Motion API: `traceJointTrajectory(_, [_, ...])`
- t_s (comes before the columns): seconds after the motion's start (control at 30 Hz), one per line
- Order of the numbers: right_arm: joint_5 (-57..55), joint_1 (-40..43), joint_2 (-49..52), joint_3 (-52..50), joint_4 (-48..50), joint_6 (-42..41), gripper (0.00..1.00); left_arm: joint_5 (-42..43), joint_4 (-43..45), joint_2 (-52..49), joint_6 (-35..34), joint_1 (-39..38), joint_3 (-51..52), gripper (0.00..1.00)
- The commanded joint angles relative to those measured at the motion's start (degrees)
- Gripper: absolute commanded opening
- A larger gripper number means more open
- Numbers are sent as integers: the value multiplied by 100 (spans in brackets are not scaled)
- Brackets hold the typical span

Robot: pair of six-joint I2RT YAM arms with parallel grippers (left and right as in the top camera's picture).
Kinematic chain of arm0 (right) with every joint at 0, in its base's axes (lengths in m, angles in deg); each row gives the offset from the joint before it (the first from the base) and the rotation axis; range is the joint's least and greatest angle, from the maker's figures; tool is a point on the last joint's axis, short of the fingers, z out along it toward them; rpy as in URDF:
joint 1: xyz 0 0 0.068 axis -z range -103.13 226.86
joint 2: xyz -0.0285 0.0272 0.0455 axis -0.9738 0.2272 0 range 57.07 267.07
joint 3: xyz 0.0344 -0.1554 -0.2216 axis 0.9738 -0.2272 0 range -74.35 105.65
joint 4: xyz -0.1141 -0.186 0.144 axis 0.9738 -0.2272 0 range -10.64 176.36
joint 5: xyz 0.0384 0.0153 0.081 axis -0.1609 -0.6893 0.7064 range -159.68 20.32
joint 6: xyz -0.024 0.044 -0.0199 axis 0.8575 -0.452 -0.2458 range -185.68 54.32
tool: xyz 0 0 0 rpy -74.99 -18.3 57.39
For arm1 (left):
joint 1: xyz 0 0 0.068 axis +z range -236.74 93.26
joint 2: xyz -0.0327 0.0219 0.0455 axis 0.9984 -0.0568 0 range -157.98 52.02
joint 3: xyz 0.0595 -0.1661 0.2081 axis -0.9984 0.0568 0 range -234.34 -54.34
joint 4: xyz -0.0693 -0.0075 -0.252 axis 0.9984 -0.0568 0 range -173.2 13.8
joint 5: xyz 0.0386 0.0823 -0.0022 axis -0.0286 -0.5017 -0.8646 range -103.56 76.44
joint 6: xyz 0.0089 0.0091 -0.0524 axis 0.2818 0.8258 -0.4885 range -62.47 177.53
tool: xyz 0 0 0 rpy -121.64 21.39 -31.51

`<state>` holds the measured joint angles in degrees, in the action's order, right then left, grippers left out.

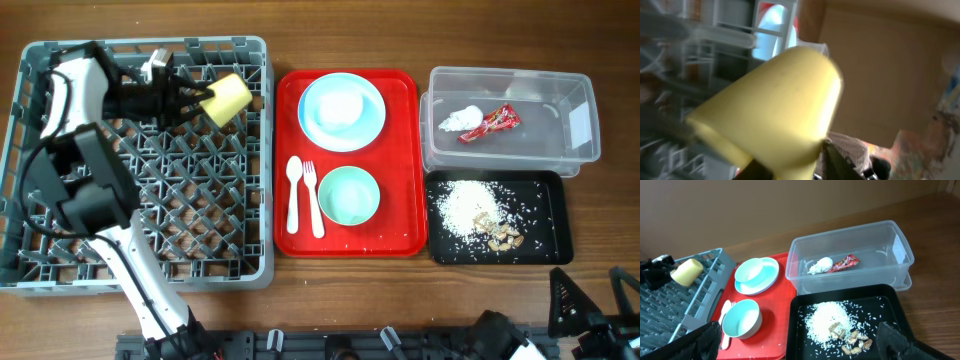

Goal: Sort waste into correct bins and load items into the dishwasher rack
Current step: 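Lift the yellow cup and carry it over the dish rack, then lower the yellow cup into the dish rack with the left gripper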

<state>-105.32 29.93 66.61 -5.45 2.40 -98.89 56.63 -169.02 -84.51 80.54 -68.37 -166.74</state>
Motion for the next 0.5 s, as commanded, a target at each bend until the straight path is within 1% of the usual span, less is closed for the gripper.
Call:
traceJointTrajectory(0.0, [-74,2,-72,-2,9,-39,100,-887,-70,-105,59,166,81,100])
traceJointTrajectory(0.2, [-74,2,-72,-2,9,-37,100,-944,-350,22,57,369,-37,100])
traceJointTrajectory(0.23, [-74,2,-72,-2,9,-39,100,-981,-380,114,-24,417,-101,100])
traceJointTrajectory(0.47, [-74,2,-72,-2,9,-39,100,-2048,-363,1182,-798,551,-212,100])
